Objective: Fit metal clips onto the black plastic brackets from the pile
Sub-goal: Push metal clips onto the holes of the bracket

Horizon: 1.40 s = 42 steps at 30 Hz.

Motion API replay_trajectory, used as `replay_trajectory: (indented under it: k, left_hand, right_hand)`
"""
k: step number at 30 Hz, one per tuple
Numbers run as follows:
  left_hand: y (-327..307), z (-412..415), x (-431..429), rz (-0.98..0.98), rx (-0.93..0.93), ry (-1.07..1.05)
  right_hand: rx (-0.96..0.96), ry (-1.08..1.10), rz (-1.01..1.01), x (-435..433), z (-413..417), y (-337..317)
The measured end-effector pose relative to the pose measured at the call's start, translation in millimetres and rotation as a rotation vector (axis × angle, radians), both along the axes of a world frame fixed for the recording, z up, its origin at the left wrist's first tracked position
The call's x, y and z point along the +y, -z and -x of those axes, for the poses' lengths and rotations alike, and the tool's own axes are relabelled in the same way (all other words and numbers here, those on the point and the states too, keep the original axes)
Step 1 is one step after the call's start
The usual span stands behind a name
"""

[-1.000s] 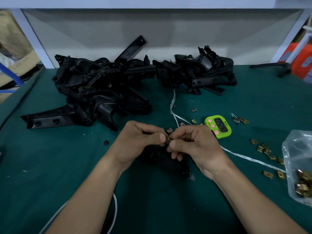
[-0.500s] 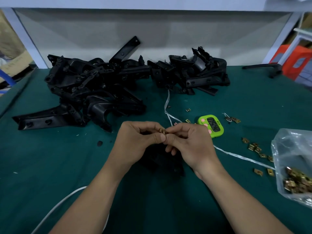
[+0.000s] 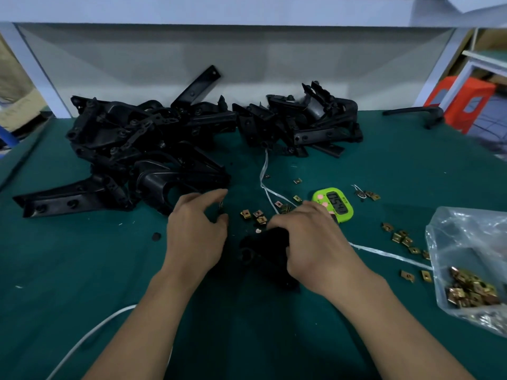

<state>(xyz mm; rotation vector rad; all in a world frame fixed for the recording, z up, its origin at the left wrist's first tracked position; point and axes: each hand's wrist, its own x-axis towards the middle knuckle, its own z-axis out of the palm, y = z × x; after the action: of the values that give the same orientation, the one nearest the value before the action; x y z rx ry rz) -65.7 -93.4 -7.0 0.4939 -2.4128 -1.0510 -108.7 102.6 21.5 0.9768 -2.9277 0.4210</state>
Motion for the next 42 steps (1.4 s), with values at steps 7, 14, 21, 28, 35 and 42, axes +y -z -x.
replay_trajectory:
  k: [7, 14, 21, 28, 35, 42]
  left_hand:
    - [0, 0, 6, 0.081, -0.066, 0.183]
    - [2, 6, 21, 0.29, -0.068, 0.391]
    - [8, 5, 19, 0.248, -0.051, 0.265]
    - [7, 3, 18, 0.183, 0.018, 0.31]
    - [5, 0, 25, 0.161, 0.041, 0.309]
    - [1, -3, 25, 0.134, 0.032, 0.291]
  right_hand:
    - [0.197, 0.321, 0.141, 19, 5, -13]
    - [0.127, 0.546, 0.268, 23, 13, -5]
    - [-0.098, 0.558, 0.29, 27, 16, 0]
    - [-0.126, 0.503, 0.232, 9, 9, 3]
    - [-0.167, 0.469, 0.299, 14, 7, -7]
    - [-0.156, 0.419, 0.198, 5, 4, -3]
